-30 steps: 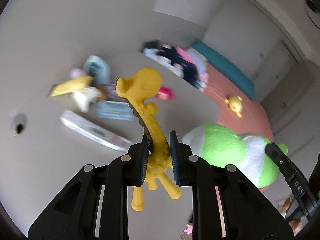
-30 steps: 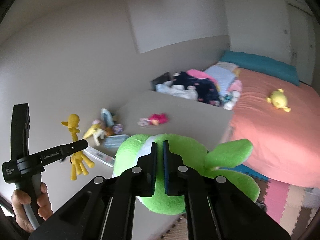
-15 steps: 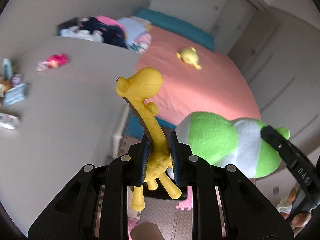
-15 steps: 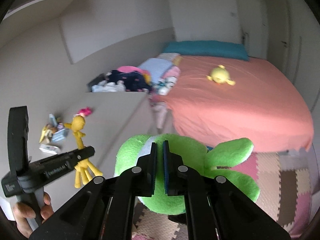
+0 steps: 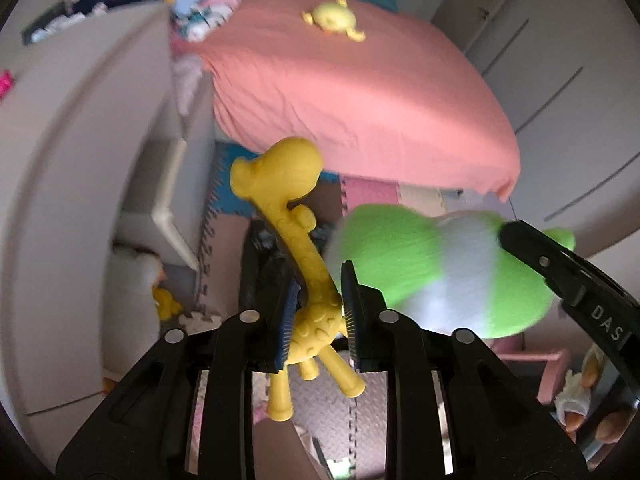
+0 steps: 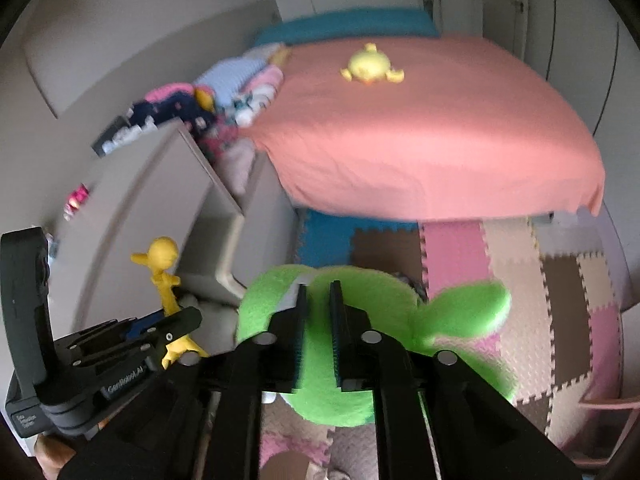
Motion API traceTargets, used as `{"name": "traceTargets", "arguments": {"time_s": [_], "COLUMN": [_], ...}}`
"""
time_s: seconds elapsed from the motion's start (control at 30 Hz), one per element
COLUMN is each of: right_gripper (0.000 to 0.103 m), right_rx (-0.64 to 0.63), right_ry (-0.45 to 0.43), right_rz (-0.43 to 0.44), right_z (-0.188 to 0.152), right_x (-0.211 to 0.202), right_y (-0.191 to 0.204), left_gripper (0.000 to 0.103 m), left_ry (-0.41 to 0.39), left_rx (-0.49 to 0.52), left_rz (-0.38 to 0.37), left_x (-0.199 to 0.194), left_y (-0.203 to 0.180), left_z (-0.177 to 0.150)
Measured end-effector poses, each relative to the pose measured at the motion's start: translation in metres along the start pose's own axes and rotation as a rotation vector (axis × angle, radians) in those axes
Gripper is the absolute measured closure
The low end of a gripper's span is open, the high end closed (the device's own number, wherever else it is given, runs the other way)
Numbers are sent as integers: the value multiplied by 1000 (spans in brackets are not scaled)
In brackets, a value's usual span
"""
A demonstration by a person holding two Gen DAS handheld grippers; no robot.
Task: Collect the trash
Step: 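Carry giraffe and green plush to the trash bag and release both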
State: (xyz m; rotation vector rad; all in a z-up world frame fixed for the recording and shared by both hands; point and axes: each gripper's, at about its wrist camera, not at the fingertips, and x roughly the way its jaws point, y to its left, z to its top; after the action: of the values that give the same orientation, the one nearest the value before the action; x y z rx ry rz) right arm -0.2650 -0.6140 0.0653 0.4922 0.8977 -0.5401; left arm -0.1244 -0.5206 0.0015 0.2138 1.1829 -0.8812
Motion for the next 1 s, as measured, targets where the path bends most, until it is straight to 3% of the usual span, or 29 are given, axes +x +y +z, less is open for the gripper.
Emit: {"name": "traceTargets", "arguments": {"time_s": [0.03, 0.07, 0.13, 0.2, 0.57, 1.0], "right_gripper": [77, 55, 44, 44, 44, 44], "right_rx": [12, 23, 25, 18, -6, -144], "right_ry": [6, 4, -30, -36, -55, -96], "right_rz": [-12, -25, -68, -95, -72, 26], "right_z": [-1, -2, -3, -4, 4, 22], "right_x": [4, 7, 8, 8, -2, -26], "right_y": [-3, -6, -7, -7, 9, 110], "left_gripper": [43, 6, 7, 6, 6, 6], "left_ry": [18, 6, -56, -68, -107, -234], "left_rx": [-1, 3, 35, 65, 49, -29], "left_rz": [4, 40, 95, 118, 125, 183], "left_x": [8, 12, 8, 6, -15, -106], "left_y": [0, -1, -5, -7, 3, 70], "left_z": [-1, -2, -4, -2, 6, 16]}}
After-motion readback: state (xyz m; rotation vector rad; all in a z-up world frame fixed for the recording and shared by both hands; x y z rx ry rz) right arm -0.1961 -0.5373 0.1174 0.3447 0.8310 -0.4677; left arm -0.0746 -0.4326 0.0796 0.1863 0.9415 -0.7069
